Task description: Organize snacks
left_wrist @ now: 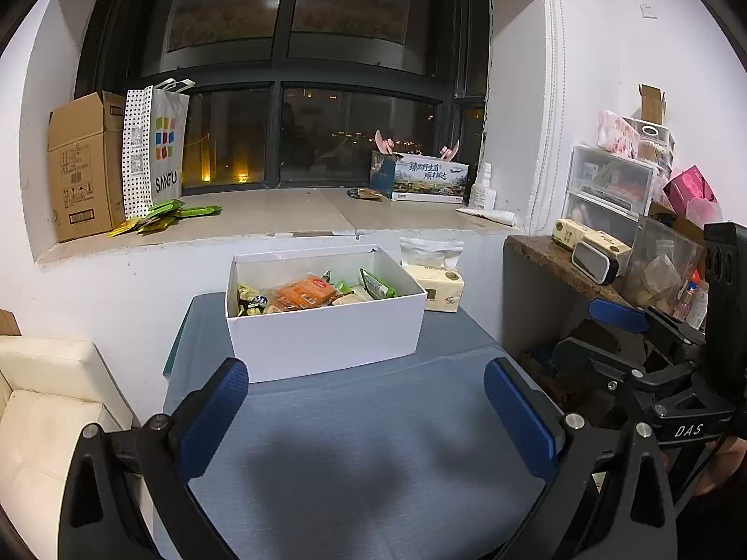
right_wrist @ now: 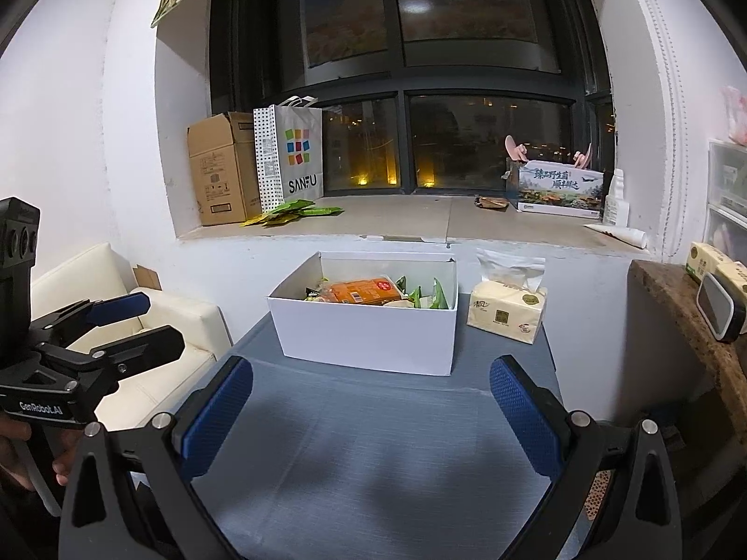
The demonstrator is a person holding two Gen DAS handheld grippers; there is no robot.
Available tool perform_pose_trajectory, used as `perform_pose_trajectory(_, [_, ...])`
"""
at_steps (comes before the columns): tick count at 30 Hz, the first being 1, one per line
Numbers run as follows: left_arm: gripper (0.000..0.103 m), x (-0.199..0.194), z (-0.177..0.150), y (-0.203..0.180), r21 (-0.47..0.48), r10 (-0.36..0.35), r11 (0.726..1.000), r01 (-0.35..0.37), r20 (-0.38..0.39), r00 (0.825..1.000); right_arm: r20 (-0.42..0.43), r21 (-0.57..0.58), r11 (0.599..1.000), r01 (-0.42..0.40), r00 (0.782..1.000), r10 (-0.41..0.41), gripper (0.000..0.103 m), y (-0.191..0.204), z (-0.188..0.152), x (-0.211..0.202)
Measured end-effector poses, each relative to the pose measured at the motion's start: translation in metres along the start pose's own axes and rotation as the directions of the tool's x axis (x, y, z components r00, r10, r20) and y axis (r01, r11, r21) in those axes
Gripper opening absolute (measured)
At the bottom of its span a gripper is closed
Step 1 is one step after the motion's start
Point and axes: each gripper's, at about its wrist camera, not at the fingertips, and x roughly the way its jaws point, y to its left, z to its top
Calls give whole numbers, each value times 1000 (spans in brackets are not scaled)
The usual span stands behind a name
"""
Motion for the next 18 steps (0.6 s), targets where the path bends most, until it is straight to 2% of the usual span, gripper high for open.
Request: perform_pose_trajectory(18, [103,0,-2,-1,3,-4,1000,4,-4,1000,-2,6,1000,-5,1000,5,103,-1,-1,2])
